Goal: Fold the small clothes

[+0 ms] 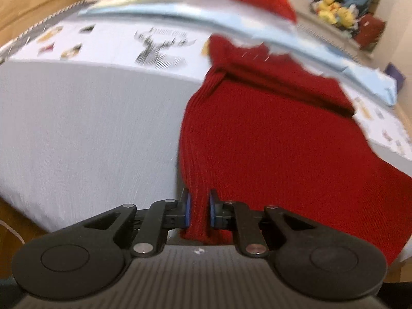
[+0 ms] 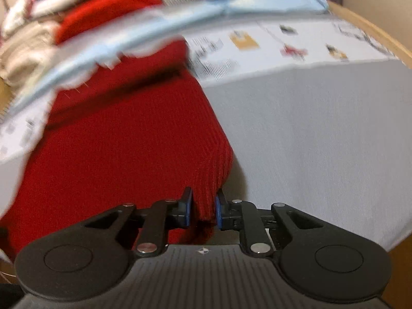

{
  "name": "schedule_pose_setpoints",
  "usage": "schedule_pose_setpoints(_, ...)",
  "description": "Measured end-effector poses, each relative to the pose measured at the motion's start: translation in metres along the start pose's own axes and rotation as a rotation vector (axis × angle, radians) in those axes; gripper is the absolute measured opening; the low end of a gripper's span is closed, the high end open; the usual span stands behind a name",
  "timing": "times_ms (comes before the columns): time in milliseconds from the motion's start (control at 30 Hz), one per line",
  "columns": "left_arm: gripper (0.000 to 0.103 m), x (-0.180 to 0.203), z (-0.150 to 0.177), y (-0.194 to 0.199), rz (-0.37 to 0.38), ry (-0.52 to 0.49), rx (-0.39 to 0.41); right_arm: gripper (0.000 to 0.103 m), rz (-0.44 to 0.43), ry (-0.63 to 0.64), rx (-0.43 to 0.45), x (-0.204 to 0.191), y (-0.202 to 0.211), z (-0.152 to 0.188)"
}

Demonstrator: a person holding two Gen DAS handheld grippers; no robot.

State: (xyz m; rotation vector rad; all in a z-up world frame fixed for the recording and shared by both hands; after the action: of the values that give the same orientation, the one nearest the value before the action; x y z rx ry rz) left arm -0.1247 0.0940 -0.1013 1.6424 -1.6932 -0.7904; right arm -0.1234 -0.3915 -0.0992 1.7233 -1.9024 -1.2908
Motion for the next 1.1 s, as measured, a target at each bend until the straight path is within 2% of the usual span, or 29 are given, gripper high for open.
schedule_pose_setpoints(167,0.012,0.015,-0.024,0.040,0.022,-0.055,0.105,0.013,-0.131,-0.074,0.088,-0.001,0.047,-0.024)
schedule_pose_setpoints(233,0.011,0.022,-0.030,0.055,0.035,-0.070,0.136,0.005,-0.167,-0.082,0.121,-0.001,0.064,-0.029)
schedule_pose_setpoints(433,0.011,0.028,-0.033,0.111,0.116,-0.073,0.229,0.005,-0.241,-0.085,0.192,0.007,0.112,-0.034)
schedule_pose_setpoints(600,0.010,0.013,-0.026,0.162,0.172,0.013,0.217,0.005,-0.279,-0.086,0.232,0.021,0.165,-0.021)
schedule_pose_setpoints(733,0.010,0.002,-0.020,0.195,0.165,0.034,0.190,0.005,-0.305,-0.065,0.248,0.028,0.213,-0.002)
schedule_pose_setpoints(800,0.010,-0.006,-0.021,0.193,0.173,0.065,0.173,0.005,-0.301,-0.071,0.253,0.032,0.226,0.002)
schedule_pose_setpoints(900,0.010,-0.015,-0.033,0.168,0.177,0.077,0.146,0.005,-0.285,-0.136,0.222,0.044,0.215,-0.004)
schedule_pose_setpoints(1100,0.010,-0.036,-0.088,0.061,0.163,0.120,0.024,0.005,-0.179,-0.201,0.111,0.049,0.119,-0.050)
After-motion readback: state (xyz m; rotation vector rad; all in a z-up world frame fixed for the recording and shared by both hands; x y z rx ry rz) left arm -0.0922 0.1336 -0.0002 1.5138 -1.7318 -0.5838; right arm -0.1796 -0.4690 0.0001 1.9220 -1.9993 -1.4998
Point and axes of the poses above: each gripper's, at about its wrist camera, not at the fingertips, and y roughly against the way its jaws point, x to its right, z to its underside, the point moved 5 cm from there along -y, roughly the way its jaws point, and after that the axes turned 10 degrees about -y, right-handed, at the moved point
